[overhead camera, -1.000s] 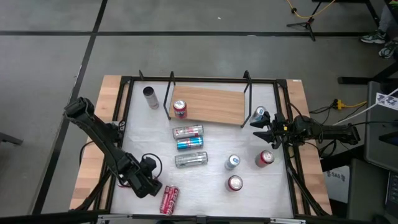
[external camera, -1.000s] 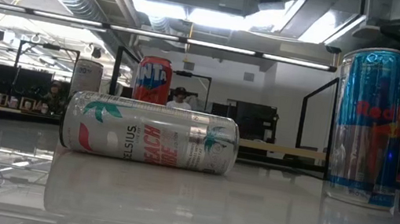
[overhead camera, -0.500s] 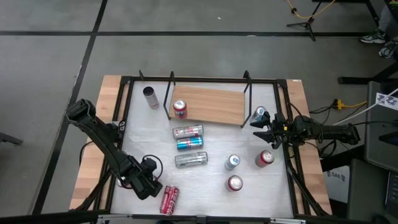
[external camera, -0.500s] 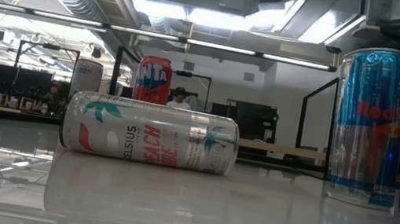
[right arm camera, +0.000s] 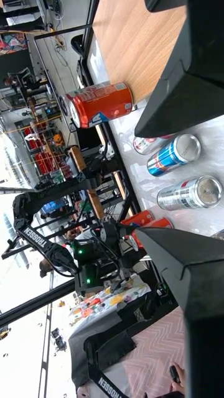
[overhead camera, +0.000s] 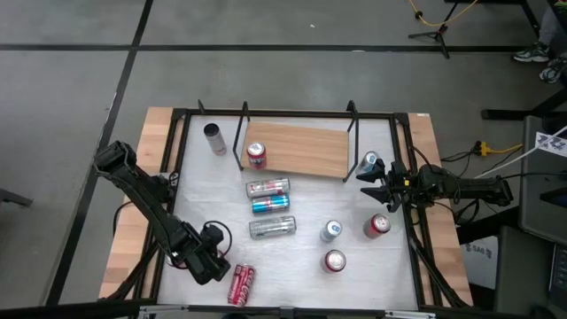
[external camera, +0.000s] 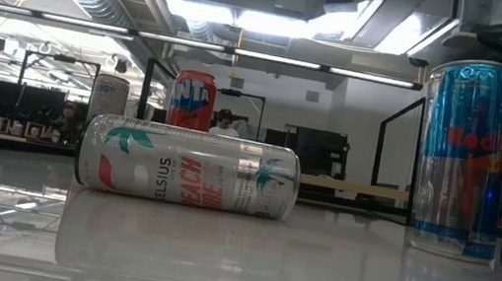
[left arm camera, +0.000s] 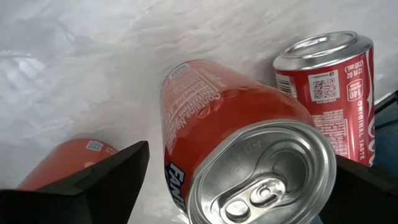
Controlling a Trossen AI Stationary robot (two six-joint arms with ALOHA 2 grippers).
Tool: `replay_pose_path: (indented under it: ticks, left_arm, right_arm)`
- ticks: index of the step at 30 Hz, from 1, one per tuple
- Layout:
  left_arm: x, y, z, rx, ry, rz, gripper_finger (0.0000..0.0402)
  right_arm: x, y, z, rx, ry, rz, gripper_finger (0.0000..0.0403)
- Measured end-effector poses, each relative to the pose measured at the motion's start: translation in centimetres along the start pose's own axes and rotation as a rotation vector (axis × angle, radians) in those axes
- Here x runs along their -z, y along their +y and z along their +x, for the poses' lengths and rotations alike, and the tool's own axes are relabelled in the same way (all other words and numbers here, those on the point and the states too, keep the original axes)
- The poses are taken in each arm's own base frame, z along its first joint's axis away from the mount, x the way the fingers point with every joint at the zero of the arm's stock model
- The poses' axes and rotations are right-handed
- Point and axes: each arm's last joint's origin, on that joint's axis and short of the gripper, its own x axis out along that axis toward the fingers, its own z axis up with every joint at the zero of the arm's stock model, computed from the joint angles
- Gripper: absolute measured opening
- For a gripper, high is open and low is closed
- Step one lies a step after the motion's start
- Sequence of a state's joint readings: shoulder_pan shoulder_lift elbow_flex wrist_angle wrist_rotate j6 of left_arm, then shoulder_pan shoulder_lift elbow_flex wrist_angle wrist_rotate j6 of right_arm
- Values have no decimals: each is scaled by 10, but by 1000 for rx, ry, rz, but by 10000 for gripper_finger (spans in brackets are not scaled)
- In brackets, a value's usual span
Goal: Place canned beverage on shelf
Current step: Put the right red soda can on the shelf aligned with the red soda can
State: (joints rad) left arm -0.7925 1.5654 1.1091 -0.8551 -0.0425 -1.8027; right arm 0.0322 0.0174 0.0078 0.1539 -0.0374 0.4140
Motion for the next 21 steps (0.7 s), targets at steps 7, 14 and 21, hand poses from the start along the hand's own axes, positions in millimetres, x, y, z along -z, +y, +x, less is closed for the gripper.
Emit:
replay_pose_path:
  ticks: [7,14,21]
  left_arm:
    - [-3,-1,0,1,-3,-10,359]
    - [-10,-2,0,2,-8,-35,310]
    - [-16,-3,0,2,-15,-31,300]
  right_arm:
    - [0,0,0,0,0,0,239]
    - [0,0,0,0,0,0,239]
    - [0,0,0,0,0,0,239]
